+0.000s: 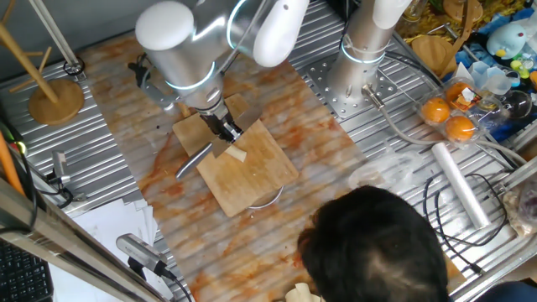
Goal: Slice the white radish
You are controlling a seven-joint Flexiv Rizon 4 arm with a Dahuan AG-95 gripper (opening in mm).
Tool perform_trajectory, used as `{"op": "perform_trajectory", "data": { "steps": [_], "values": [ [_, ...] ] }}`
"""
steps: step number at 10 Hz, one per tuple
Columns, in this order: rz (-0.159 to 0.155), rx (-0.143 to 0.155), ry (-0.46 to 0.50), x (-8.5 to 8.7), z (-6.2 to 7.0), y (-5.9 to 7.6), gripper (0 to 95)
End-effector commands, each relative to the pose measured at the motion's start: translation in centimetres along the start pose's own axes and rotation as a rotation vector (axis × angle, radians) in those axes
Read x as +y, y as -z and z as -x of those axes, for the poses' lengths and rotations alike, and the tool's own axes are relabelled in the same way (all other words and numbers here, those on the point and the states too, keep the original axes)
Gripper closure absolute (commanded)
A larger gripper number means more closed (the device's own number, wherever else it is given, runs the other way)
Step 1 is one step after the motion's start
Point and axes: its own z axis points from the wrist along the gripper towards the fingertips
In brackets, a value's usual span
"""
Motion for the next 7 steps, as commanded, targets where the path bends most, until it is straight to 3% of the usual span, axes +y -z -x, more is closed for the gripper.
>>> {"op": "perform_trajectory", "data": {
  "steps": [1,2,7],
  "values": [
    [-0.007,-0.015,0.082,-0.12,0.08,-0.05,95.0],
    [-0.008,-0.023,0.120,-0.12,0.08,-0.05,95.0],
    [-0.006,-0.012,0.044,-0.12,0.08,-0.05,95.0]
  ]
}}
